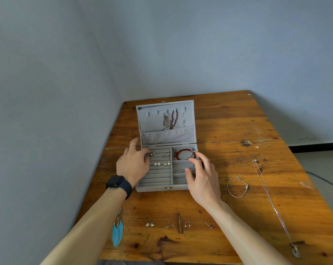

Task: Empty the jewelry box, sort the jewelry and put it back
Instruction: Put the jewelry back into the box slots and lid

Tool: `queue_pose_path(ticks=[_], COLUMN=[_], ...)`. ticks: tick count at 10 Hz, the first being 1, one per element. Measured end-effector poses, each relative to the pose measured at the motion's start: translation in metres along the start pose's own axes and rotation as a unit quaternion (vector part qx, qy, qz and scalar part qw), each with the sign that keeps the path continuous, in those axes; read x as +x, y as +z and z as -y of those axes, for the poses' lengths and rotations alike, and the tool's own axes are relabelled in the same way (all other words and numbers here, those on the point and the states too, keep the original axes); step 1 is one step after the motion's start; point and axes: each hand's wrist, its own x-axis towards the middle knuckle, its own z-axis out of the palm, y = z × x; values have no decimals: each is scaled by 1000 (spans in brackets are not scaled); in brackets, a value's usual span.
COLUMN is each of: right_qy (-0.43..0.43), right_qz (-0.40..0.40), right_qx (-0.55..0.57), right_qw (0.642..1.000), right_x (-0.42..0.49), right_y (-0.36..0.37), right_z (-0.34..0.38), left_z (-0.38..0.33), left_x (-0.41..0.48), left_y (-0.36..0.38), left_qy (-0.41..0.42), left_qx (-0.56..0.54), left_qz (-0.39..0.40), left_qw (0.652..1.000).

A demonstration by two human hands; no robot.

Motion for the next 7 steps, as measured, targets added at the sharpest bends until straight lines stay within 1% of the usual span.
queue_pose_path(ticks=[1,2,7], right_qy=[-3,-3,-1], right_qz=[-6,-7,-3], right_qx=[2,3,0], right_qw=[1000,1000,1000], right_x=[-1,-1,0], right_y=[-1,-1,1], right_z=[0,0,0], left_z=[2,3,1], left_x=[-2,-4,-10], left_y=[-1,-1,0], left_qy=[14,26,21], left_qx=[16,7,-24], left_qz=[-7,-6,10], left_qw=[1000,1000,999])
